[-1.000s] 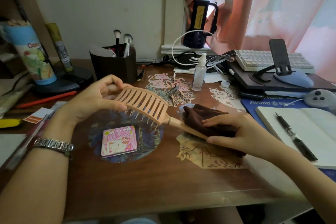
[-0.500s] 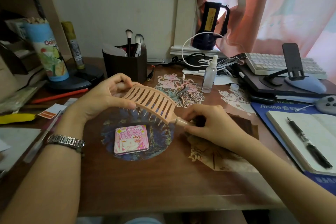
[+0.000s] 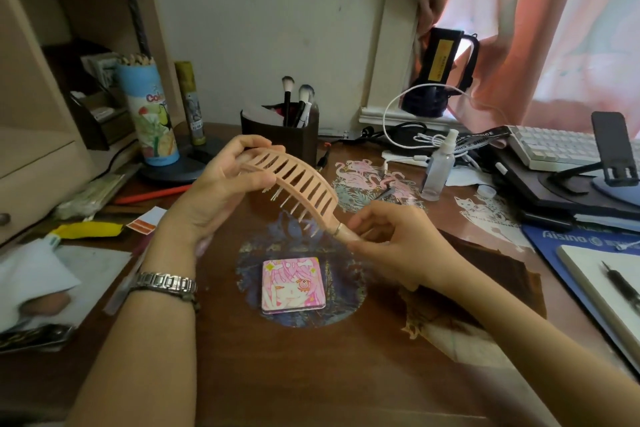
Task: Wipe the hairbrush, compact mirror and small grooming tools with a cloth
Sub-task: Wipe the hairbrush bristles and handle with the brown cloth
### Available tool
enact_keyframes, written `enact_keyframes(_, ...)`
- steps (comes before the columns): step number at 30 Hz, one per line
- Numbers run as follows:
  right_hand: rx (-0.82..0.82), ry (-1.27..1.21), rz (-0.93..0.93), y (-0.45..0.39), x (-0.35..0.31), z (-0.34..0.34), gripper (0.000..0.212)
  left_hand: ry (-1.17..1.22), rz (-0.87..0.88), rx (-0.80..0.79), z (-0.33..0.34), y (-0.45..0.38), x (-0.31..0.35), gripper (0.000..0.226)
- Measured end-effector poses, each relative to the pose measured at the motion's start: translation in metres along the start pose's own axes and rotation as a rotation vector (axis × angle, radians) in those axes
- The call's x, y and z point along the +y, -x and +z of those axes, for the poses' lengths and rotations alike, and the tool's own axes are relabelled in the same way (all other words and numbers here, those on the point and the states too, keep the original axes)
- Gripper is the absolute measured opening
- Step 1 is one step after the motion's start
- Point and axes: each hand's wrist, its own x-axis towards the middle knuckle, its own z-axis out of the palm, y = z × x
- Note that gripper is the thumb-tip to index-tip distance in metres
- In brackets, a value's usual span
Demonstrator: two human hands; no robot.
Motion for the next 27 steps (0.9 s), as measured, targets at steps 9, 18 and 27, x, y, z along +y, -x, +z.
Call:
enact_keyframes(9,0.058,0.002,-0.004,-0.042,-0.016,0.009,0.019,0.092,0.107,0.281,-0.015,-0.006,0.003,0.035)
enact_keyframes(18,0.066,0.28,-0.06,-0.054,-0.012,0.022,0.033,-0.109,-0.199,0.567,-0.018,-0.011,-0.009,0.051)
enact_keyframes(27,0.128,0.193,-0.036,-0.055,-0.002,0.041,0.016,-0.401,-0.232,0.725,-0.019,-0.017,-0.012,0.035)
